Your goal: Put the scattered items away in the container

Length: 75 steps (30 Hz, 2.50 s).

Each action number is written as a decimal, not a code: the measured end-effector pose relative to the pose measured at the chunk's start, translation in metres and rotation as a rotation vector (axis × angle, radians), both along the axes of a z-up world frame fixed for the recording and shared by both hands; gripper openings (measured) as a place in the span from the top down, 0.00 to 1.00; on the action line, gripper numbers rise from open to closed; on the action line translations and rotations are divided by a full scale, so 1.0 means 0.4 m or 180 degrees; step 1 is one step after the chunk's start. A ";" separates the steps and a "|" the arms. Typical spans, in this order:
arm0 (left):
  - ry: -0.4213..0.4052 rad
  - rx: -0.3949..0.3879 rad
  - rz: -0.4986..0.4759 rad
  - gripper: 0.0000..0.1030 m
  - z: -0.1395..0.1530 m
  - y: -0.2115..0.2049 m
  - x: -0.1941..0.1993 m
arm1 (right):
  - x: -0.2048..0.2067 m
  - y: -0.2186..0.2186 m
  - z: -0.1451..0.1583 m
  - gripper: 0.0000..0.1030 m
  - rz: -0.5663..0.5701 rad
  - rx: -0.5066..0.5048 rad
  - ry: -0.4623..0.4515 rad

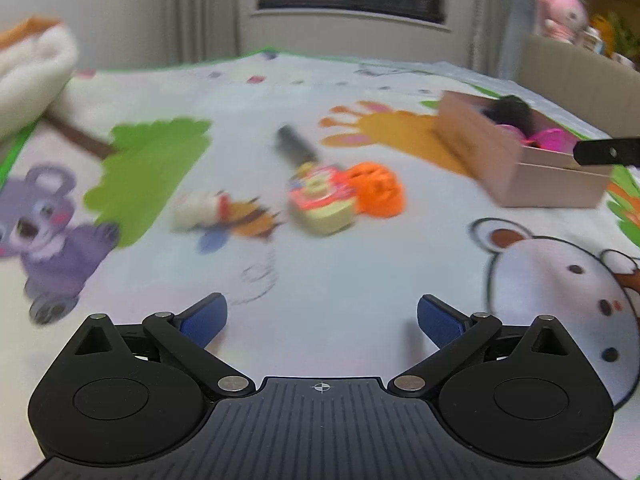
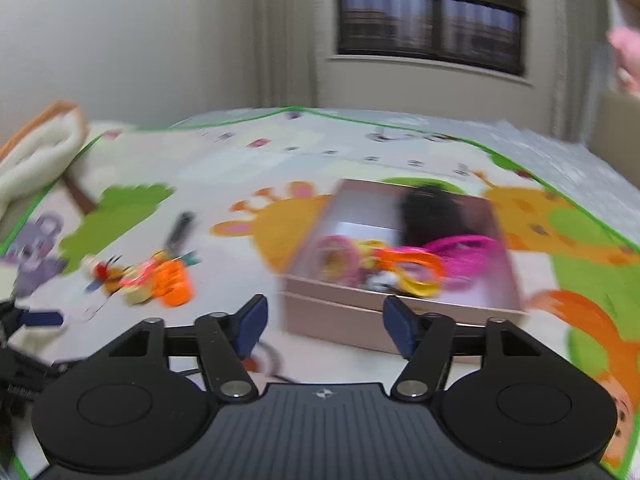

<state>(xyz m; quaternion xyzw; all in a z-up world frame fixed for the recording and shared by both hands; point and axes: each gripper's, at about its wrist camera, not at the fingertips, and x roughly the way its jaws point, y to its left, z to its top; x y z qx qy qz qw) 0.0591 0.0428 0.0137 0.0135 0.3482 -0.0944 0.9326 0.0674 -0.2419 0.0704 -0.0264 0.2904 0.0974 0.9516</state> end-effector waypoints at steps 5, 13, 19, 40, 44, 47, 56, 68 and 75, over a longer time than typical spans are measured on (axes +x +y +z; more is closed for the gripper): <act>-0.0084 -0.0097 0.0017 0.00 -0.022 0.007 -0.012 | 0.007 0.172 -0.001 0.36 0.0462 -0.0268 -0.0042; -0.0186 -0.0252 0.0010 0.00 -0.032 0.021 -0.020 | 0.139 0.363 -0.074 0.62 0.0668 -0.0271 0.0255; -0.0197 -0.0251 0.0006 0.00 -0.033 0.018 -0.022 | 0.238 0.401 -0.145 0.60 0.0640 -0.0091 0.0609; -0.0334 -0.0297 0.0087 0.00 0.055 -0.010 0.085 | -0.158 0.103 -0.135 0.61 0.0130 -0.0395 0.0226; -0.0165 -0.0097 0.0142 0.08 0.037 -0.040 0.177 | -0.178 0.087 -0.170 0.50 0.0023 -0.0325 0.0105; -0.0066 -0.0017 0.0138 0.32 0.018 -0.055 0.213 | -0.189 0.085 -0.185 0.42 -0.0026 -0.0333 -0.0024; -0.0138 0.0152 0.0054 0.46 -0.003 -0.089 0.216 | -0.183 0.040 -0.202 0.27 -0.0150 0.0005 0.0023; -0.0086 0.0039 -0.0861 0.47 0.038 -0.177 0.012 | -0.177 0.032 -0.202 0.00 -0.0154 0.0100 0.0076; 0.0074 0.0079 -0.1212 0.35 0.026 -0.195 -0.074 | -0.176 0.036 -0.202 0.00 -0.0166 0.0088 0.0080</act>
